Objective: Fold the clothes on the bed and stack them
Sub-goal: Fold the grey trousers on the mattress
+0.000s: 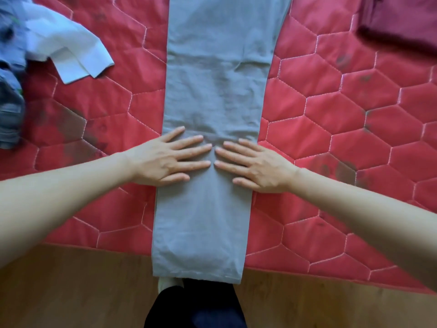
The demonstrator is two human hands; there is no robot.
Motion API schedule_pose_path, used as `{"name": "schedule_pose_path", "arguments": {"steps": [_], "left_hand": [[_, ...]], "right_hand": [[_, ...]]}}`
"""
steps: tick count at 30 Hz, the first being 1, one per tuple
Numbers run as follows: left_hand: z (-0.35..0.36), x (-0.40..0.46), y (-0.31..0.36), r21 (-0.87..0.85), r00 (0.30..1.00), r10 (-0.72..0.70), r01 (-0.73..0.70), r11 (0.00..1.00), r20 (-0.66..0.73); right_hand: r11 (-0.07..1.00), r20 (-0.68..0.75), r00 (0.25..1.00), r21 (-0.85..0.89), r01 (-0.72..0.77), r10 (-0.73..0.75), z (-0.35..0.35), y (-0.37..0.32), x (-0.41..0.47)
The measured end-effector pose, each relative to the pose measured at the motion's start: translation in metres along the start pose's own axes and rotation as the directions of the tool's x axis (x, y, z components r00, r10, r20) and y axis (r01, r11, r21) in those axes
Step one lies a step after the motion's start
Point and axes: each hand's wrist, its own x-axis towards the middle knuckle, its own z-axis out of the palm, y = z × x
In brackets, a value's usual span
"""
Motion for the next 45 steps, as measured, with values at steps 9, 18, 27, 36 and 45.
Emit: {"name": "schedule_pose_path", "arguments": {"steps": [9,18,27,36,45], "left_hand": [[-0.024,0.061,-0.097,-0.019,0.868,-0.495,0.495,0.869,-0.027],[0.008,0.055,-0.033,-0.059,0.942,-0.284,0.277,0.959,-0.180],[-0.021,0.088,-0.171,0.051,0.961,-0.201,0.214,0.975,-0.187],[-0.057,0.117,-0.256,0.158,0.985,-0.095,0.118,0.980,-0.147],[-0.062,0.132,-0.318,0.174,0.995,0.047,-0.030,0.984,-0.093]], "right_hand": [[0.730,-0.049,0.729,0.000,-0.684,0.683,-0.038,0.120,0.053],[0.930,0.021,0.930,-0.019,-0.366,0.367,-0.044,0.101,0.152],[0.794,0.040,0.793,-0.062,-0.605,0.608,-0.064,0.264,0.119],[0.740,-0.167,0.726,0.037,-0.672,0.667,-0.080,0.244,0.126],[0.940,-0.001,0.945,-0.101,-0.327,0.328,-0.064,0.270,0.129]]}}
